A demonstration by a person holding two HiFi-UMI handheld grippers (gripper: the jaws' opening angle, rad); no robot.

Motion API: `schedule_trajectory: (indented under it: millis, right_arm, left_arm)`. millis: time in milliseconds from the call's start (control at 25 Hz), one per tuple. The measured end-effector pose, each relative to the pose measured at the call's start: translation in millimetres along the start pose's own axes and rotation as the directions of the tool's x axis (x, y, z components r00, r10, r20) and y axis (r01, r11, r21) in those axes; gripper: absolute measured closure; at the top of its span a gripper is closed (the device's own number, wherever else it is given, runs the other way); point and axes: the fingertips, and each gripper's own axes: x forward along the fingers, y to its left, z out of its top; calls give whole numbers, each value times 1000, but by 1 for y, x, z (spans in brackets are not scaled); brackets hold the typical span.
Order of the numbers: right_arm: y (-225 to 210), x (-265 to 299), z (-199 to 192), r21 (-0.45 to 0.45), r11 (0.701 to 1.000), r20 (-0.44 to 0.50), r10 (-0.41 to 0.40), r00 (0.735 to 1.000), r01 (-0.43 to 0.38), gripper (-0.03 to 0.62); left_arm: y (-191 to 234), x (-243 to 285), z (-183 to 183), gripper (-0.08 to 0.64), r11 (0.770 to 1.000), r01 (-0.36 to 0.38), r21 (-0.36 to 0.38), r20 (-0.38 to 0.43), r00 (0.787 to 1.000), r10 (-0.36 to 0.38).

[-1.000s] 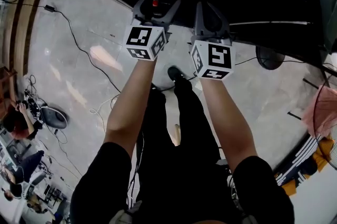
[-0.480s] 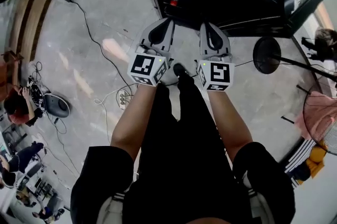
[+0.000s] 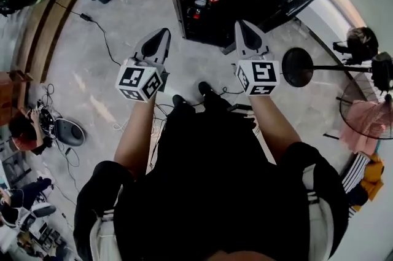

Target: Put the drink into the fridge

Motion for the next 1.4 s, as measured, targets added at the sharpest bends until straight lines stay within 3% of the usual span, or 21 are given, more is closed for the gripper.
schedule_trajectory:
  millis: [160, 440, 720, 920, 1160, 1280, 1400]
  right_arm:
    - [-2, -16, 46, -17, 1000, 68, 12, 998, -11, 571]
    - [2, -46, 78, 1, 1000, 143, 19, 990, -19, 571]
    - [18, -42, 61, 11, 998, 126, 64, 990, -66, 571]
    - [60, -22, 64, -10, 987, 131, 163, 978, -163, 571]
    - [121, 1, 66, -22, 942, 117, 335, 935, -334, 571]
    - [161, 14, 64, -26, 904, 115, 426, 898, -426, 571]
    - [198, 25, 68, -54, 859, 122, 511, 851, -509, 571]
  left_arm:
    - [4, -32, 40, 546, 1000, -8, -10, 51, 999, 8]
    - [6, -83, 101, 546, 990, -95, 100, 176, 981, 76]
    - [25, -123, 91, 546, 969, -232, 82, 222, 952, 209]
    - [47, -166, 79, 546, 934, -353, 47, 217, 917, 335]
    - [67, -220, 75, 546, 877, -481, 9, 211, 858, 468]
    - [76, -250, 63, 546, 852, -523, -15, 193, 835, 515]
    - [84, -274, 53, 546, 813, -581, -28, 199, 794, 574]
